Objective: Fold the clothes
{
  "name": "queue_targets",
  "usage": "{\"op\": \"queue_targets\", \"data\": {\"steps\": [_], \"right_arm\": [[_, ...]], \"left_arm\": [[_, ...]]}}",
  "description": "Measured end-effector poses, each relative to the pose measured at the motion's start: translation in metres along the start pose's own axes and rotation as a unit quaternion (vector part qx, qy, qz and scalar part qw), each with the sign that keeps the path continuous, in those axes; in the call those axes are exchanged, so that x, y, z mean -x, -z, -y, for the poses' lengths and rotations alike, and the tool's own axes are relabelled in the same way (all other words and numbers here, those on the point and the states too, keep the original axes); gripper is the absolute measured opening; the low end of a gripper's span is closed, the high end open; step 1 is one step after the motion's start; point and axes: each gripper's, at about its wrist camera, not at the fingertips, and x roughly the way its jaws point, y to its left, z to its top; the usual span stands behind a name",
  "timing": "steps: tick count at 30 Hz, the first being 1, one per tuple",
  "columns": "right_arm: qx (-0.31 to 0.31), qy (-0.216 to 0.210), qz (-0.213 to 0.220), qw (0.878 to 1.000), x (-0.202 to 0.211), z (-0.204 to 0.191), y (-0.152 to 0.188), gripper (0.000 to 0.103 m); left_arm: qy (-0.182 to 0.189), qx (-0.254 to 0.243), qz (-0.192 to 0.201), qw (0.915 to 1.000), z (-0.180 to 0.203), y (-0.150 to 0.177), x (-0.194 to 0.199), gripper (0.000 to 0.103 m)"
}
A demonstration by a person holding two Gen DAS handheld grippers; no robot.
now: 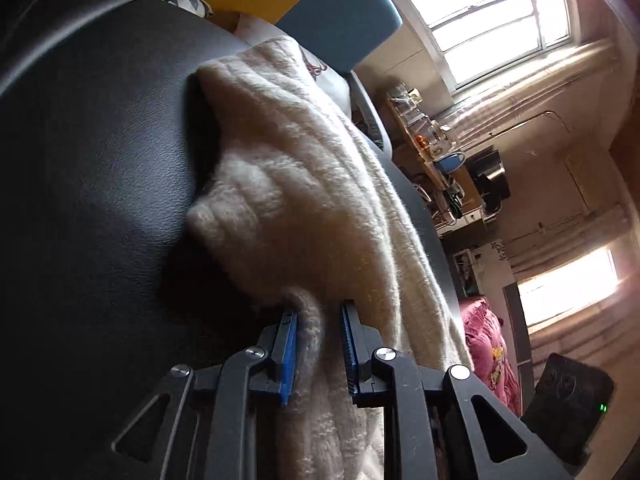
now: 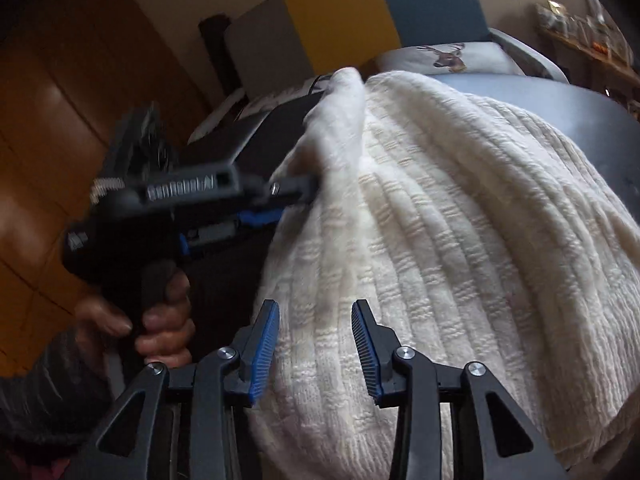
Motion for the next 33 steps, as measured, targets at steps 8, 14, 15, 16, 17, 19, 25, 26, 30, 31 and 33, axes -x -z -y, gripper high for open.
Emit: {"op": "queue_targets", "data": {"steps": [8, 14, 15, 16, 17, 19, 25, 26, 30, 31, 33], "right_arm": [[0.056, 0.032, 0.031, 0.997, -0.025, -0.005, 0.016, 0.059], [0.076, 0.040, 0.016, 0.996, -0.028, -0.008, 0.013, 0.045], [0.064, 0.036, 0.014, 0.997, -0.026, -0.002, 0.010, 0.036], [0.035, 0.025, 0.013, 0.999, -0.023, 0.010, 0.005, 0.016], [0.002, 0.016, 0.024, 1.000, -0.015, 0.024, -0.001, 0.015], [-0.064, 0.004, 0.058, 0.996, 0.002, 0.055, -0.010, 0.015], [-0.218, -0.001, 0.124, 0.968, 0.041, 0.149, -0.019, 0.015], [-0.259, -0.019, 0.129, 0.957, 0.042, 0.170, -0.015, 0.015], [-0.382, -0.065, 0.126, 0.913, 0.032, 0.234, 0.005, 0.007], [-0.380, -0.066, 0.128, 0.914, 0.030, 0.236, 0.007, 0.000], [-0.363, -0.062, 0.135, 0.920, 0.028, 0.230, 0.007, 0.000]], "left_arm": [[0.053, -0.012, -0.009, 0.9985, 0.027, -0.013, -0.010, 0.036], [-0.007, 0.009, 0.024, 0.9997, -0.004, 0.002, 0.017, 0.053], [-0.024, 0.014, 0.032, 0.9991, -0.014, 0.006, 0.025, 0.059], [-0.037, 0.024, 0.042, 0.9981, -0.023, 0.009, 0.033, 0.068], [-0.048, 0.034, 0.052, 0.9969, -0.032, 0.012, 0.041, 0.071], [-0.055, 0.052, 0.068, 0.9948, -0.047, 0.017, 0.054, 0.075], [-0.080, 0.019, 0.081, 0.9932, -0.035, 0.009, 0.047, 0.083], [-0.090, 0.002, 0.079, 0.9929, -0.028, 0.008, 0.040, 0.083], [-0.137, -0.072, 0.047, 0.9869, -0.005, 0.007, 0.012, 0.083], [-0.145, -0.079, 0.042, 0.9855, 0.000, 0.007, 0.004, 0.083], [-0.161, -0.090, 0.034, 0.9822, 0.009, 0.005, -0.011, 0.083]]}}
